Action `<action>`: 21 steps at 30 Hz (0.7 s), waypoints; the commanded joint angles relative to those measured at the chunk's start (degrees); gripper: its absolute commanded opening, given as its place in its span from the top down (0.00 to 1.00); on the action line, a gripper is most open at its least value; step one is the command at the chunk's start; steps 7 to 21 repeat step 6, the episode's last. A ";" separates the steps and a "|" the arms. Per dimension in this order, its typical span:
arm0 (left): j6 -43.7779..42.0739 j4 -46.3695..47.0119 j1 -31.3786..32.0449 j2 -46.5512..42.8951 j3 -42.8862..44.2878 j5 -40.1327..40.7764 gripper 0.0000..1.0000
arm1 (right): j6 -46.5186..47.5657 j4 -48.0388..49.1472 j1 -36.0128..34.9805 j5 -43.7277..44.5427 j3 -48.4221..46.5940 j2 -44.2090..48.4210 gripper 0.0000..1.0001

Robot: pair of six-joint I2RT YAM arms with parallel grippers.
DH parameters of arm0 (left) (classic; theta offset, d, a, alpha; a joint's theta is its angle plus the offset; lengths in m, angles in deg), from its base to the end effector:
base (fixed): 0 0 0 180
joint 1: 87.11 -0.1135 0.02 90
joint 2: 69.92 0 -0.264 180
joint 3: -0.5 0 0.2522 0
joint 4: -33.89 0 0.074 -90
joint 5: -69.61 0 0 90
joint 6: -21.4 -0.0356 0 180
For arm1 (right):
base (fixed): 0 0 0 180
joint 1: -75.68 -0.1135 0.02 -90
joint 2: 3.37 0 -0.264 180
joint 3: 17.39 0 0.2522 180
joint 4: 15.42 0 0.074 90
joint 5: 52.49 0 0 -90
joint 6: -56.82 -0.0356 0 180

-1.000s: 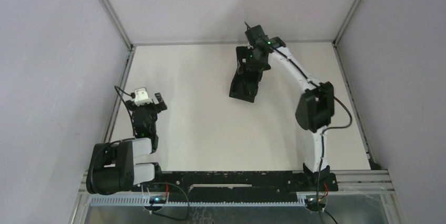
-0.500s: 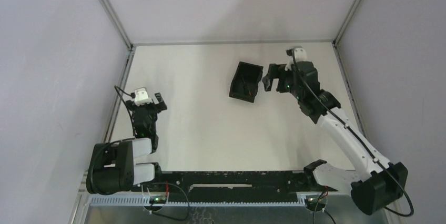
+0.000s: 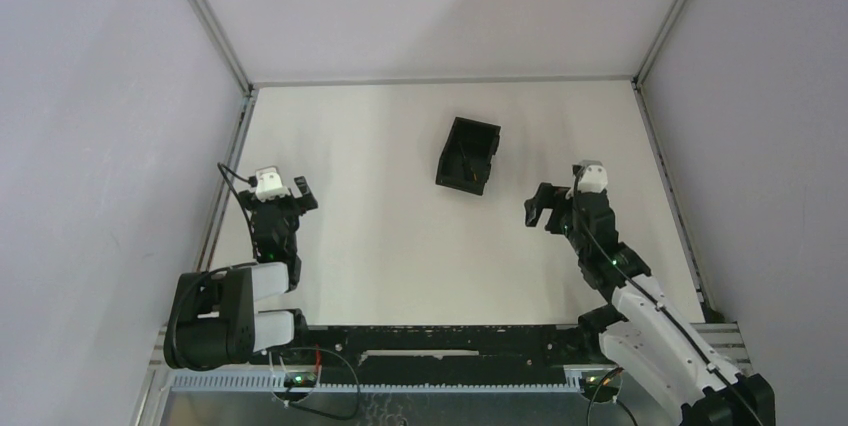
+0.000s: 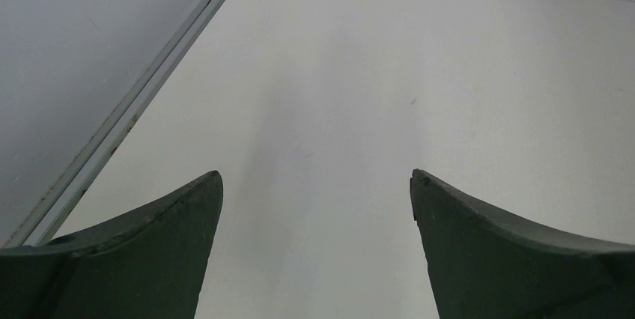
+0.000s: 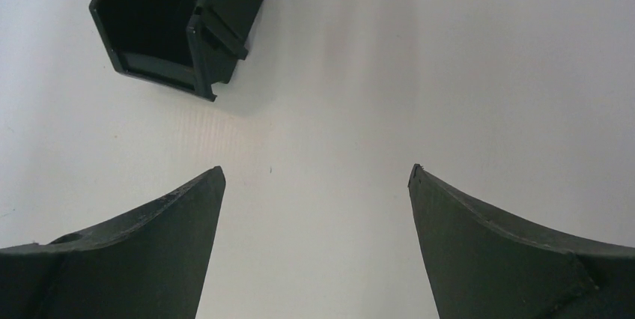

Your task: Put the screwdriver in the bin

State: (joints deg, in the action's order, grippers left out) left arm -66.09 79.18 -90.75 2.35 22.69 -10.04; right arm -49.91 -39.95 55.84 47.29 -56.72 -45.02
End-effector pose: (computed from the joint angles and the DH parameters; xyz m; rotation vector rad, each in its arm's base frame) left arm 0.2093 0.0197 0.1624 -0.2257 1.6401 0.1644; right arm 0.1639 0.0527 0.2295 0.0518 2.0389 0.2273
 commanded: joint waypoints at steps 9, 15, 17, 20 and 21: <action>-0.98 1.86 0.30 -0.11 2.53 0.12 0.00 | -2.47 6.73 0.59 2.31 3.43 1.62 0.00; -0.98 1.86 0.30 -0.11 2.53 0.12 0.00 | -2.47 6.73 0.59 2.31 3.43 1.62 0.00; -0.98 1.86 0.30 -0.11 2.53 0.12 0.00 | -2.47 6.73 0.59 2.31 3.43 1.62 0.00; -0.98 1.86 0.30 -0.11 2.53 0.12 0.00 | -2.47 6.73 0.59 2.31 3.43 1.62 0.00; -0.98 1.86 0.30 -0.11 2.53 0.12 0.00 | -2.47 6.73 0.59 2.31 3.43 1.62 0.00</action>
